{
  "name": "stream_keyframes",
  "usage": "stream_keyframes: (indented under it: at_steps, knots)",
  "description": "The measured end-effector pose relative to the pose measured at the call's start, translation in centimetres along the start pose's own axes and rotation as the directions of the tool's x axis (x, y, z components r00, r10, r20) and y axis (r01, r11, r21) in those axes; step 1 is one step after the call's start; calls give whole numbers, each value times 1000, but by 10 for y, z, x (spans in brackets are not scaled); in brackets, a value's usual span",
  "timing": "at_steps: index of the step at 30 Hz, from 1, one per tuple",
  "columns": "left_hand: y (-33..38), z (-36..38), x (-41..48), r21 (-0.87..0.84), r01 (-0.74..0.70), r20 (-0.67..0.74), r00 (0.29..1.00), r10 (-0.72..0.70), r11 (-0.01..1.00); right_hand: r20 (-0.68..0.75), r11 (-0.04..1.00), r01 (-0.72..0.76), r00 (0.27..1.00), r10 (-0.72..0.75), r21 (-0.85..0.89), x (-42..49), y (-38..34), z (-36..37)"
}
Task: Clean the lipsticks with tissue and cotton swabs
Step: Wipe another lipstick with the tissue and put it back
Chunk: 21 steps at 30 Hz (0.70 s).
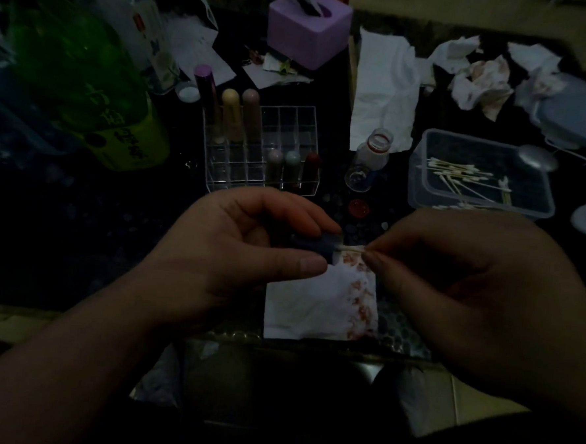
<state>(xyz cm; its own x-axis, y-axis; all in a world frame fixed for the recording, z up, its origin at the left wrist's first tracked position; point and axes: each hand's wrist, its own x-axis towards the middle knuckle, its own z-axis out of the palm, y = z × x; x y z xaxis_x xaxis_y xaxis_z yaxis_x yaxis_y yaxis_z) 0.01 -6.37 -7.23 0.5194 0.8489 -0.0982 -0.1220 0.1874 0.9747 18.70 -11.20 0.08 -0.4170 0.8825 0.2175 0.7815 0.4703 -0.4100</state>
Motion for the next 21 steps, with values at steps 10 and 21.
stream_keyframes:
  at_steps: [10,21]
  knots:
    - [2,3,-4,21,13,-39,999,-13,1000,76,910,-253,968,241,329,-27,25,22]
    - [6,3,-5,26,24,-55,998,-23,999,-75,921,-302,941,329,247,-23,18,27]
